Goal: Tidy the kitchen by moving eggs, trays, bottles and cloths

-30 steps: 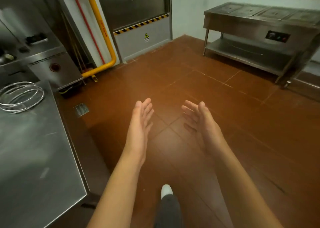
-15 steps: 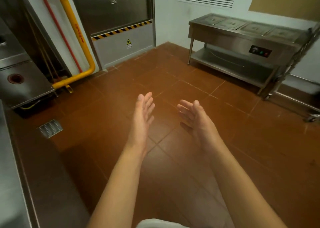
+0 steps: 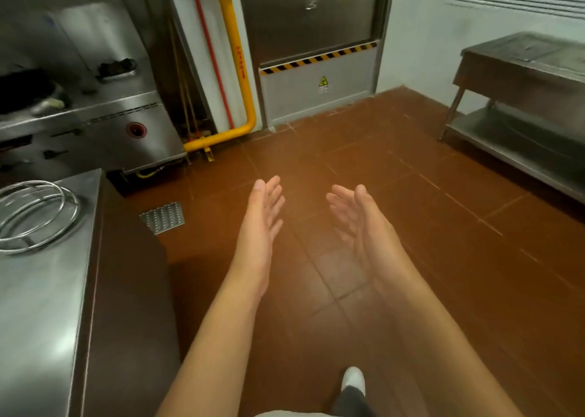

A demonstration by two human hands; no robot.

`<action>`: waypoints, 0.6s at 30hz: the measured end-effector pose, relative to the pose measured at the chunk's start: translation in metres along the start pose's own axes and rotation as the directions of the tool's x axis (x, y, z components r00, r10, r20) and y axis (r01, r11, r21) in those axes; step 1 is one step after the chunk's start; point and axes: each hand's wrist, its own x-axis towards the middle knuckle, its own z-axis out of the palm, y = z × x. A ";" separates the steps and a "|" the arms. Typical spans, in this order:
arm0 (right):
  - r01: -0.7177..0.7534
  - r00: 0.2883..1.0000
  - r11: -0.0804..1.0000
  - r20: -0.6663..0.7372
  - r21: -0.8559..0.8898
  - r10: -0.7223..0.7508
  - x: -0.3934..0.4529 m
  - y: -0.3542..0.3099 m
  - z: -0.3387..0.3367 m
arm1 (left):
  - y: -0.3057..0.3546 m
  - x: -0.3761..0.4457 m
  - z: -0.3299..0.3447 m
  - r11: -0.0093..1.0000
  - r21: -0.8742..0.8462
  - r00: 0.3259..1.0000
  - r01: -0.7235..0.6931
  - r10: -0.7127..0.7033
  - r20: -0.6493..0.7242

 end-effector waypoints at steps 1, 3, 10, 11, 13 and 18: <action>-0.004 0.999 1.000 0.031 0.011 0.003 0.019 -0.008 0.002 | 0.004 0.013 -0.001 1.000 0.006 0.999 -0.006 0.006 -0.034; 0.000 0.996 1.000 0.094 0.024 -0.002 0.054 -0.022 0.007 | 0.013 0.036 -0.003 1.000 0.013 0.994 -0.011 0.013 -0.106; -0.035 0.933 0.999 0.359 -0.008 0.036 0.132 -0.027 0.052 | 0.022 0.076 -0.033 0.999 0.006 0.934 -0.036 0.036 -0.354; -0.053 0.921 0.998 0.386 -0.015 0.055 0.139 -0.024 0.060 | 0.022 0.078 -0.039 0.999 0.005 0.921 -0.034 0.033 -0.387; -0.084 0.892 0.996 0.445 -0.021 0.084 0.154 -0.019 0.076 | 0.024 0.086 -0.053 0.999 0.004 0.890 -0.041 0.039 -0.454; -0.108 0.852 0.993 0.510 -0.051 0.119 0.194 -0.010 0.116 | 0.021 0.111 -0.087 0.999 -0.012 0.848 -0.038 0.026 -0.529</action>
